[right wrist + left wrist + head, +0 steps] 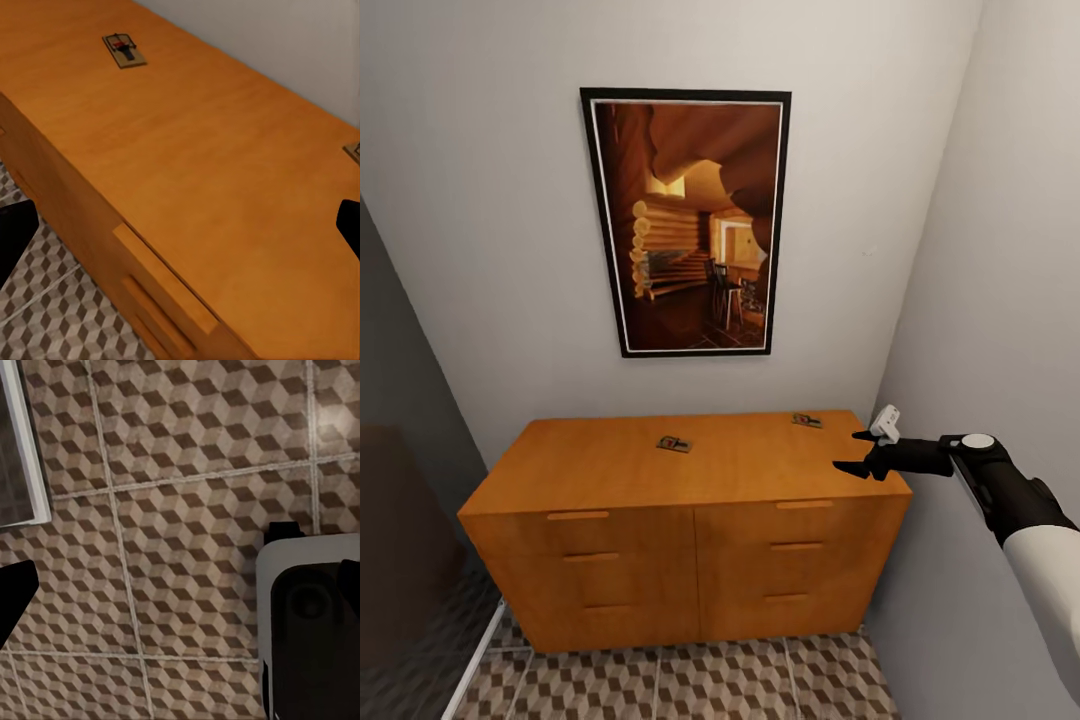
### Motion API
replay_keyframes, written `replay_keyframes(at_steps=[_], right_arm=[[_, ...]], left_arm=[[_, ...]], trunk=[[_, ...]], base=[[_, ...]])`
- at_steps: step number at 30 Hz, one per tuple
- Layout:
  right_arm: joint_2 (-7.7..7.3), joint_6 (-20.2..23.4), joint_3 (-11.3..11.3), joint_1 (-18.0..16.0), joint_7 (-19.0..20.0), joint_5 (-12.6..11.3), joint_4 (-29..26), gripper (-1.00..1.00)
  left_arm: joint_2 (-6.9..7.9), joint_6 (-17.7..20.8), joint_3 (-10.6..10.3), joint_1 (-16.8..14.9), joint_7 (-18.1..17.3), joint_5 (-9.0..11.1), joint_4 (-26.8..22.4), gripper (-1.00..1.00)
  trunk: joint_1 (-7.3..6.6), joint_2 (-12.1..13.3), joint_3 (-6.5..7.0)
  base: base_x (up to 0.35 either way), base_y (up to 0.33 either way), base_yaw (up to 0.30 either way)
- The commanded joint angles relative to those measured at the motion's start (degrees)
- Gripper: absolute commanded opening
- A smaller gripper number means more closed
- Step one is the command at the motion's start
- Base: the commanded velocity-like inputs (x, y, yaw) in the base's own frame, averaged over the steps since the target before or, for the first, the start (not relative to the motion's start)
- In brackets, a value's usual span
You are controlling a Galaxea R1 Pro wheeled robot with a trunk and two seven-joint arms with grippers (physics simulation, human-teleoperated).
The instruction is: Take the four mousetraps from the cabinet in the bathroom and place them on the bathroom floor. Make sure all four end up on the same floor surface, and ensure that at least two of them are either under or directly next to the same bathroom sink.
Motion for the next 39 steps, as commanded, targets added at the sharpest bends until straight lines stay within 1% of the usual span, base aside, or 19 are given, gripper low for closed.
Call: replay_keyframes(at_steps=[1,8,14,20,33,39], right_arm=[[-0.03,0.53,0.08,-0.05,0.16,-0.01,-0.04,1.0],[-0.03,0.43,0.05,-0.08,0.16,-0.01,0.13,1.0],[-0.03,0.42,0.06,-0.05,0.16,-0.01,0.16,1.0],[-0.05,0.42,0.06,-0.04,0.16,-0.01,0.16,1.0],[-0.04,0.38,0.13,-0.03,0.16,-0.01,0.16,1.0],[-0.4,-0.26,0.07,-0.04,0.01,0.07,0.61,1.0]], left_arm=[[-0.04,-0.24,-0.5,-0.08,0.01,0.53,0.18,1.0],[-0.06,-0.13,-0.49,-0.09,0.01,0.53,0.16,1.0],[-0.08,-0.09,-0.5,-0.1,0.01,0.53,0.14,1.0],[-0.1,-0.08,-0.54,-0.13,0.01,0.53,0.17,1.0],[-0.15,-0.08,-0.49,-0.09,0.01,0.54,0.18,1.0],[-0.1,-0.08,-0.49,-0.08,0.01,0.53,0.17,1.0]], trunk=[[0.05,-0.13,-0.21],[0.05,-0.13,-0.76],[0.05,-0.13,-1.13],[0.05,-0.13,-1.2],[0.05,-0.13,-1.22],[0.05,-0.13,-1.22]], base=[[0.111,0.0,0.0],[0.15,0.0,0.0],[0.26,0.0,0.0],[0.253,0.0,0.0],[0.134,0.0,0.0],[0.123,0.0,0.0]])
